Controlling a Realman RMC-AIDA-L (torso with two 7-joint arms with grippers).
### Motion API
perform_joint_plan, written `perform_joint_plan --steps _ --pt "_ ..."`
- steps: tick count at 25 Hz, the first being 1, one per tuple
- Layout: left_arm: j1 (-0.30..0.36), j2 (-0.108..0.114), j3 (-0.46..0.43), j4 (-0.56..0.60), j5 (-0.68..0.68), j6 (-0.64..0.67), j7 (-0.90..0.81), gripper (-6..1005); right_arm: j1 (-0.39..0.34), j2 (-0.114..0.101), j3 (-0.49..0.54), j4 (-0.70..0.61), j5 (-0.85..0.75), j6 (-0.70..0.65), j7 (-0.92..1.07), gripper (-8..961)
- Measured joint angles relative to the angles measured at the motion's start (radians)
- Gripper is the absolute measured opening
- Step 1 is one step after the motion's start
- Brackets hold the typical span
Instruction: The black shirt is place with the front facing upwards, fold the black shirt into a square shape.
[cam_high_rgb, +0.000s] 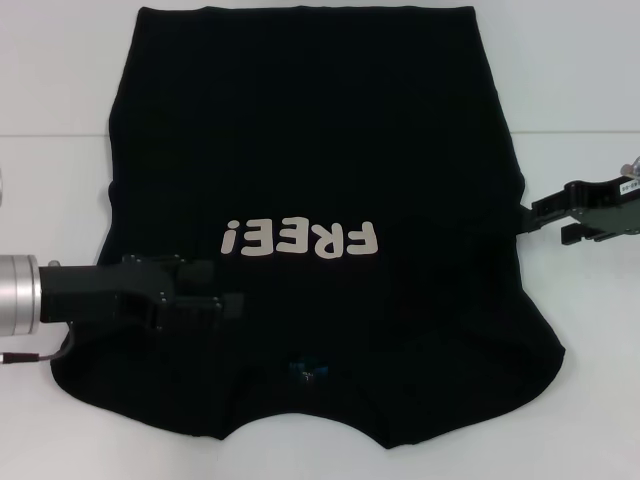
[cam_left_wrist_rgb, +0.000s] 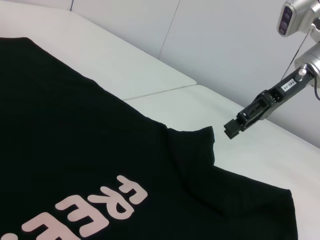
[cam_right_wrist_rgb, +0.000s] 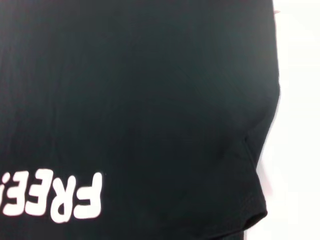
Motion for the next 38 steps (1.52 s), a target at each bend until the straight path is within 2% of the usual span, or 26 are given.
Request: perform_joint_plan --steps 6,11,17,23,30,35,38 --pt "0.004 0.0 0.0 0.0 0.0 0.0 0.001 827 0.001 0.004 -0.008 0.003 0.0 -0.002 -0.002 662" --pt "0.001 0.0 0.001 0.0 0.0 0.0 -0.002 827 0.001 0.025 -0.003 0.026 0.025 0.059 -0.017 663" --pt "-0.002 0.001 0.002 0.0 0.002 -0.002 -0.003 827 0.005 0.039 -0.006 0.091 0.094 0.15 -0.048 663" --pt "-0.003 0.001 0.002 0.0 0.01 -0.003 -0.003 827 0.01 0.063 -0.005 0.096 0.136 0.233 -0.099 663" --pt "-0.005 -0.002 -0.002 0.0 0.01 -0.018 -0.004 828 -0.018 0.08 0.003 0.094 0.401 0.304 -0.35 663" --pt "-0.005 -0.003 -0.013 -0.004 0.001 -0.021 -0.02 828 -0.094 0.076 0.003 0.085 0.571 0.285 -0.505 663" --pt "-0.008 -0.003 -0.018 -0.009 -0.001 -0.022 -0.046 827 -0.16 0.067 0.003 0.081 0.665 0.224 -0.643 664"
